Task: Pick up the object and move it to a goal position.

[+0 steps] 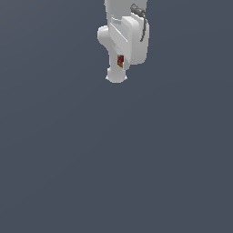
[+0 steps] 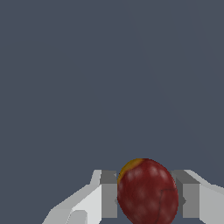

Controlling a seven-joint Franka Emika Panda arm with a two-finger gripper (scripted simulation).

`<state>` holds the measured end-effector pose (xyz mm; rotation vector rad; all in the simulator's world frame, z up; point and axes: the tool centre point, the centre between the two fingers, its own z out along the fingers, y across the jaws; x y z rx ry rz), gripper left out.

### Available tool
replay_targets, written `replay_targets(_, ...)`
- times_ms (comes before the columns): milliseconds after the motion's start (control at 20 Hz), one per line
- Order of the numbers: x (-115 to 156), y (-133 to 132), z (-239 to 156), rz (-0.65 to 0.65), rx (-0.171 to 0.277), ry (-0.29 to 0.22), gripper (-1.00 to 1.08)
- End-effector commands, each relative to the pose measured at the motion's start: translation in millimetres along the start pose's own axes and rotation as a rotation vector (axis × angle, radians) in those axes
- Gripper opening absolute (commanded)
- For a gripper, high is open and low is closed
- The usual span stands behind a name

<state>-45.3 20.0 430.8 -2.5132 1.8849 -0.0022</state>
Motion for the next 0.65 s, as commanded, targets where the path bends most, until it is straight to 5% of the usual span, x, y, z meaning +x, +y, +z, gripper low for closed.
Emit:
replay_targets(0, 0.7, -1.8, -13.7, -0.001, -0.001, 0.000, -1.00)
replay_targets(600, 2.4, -6.6, -38.2, -0.002, -0.001, -0.001, -1.00)
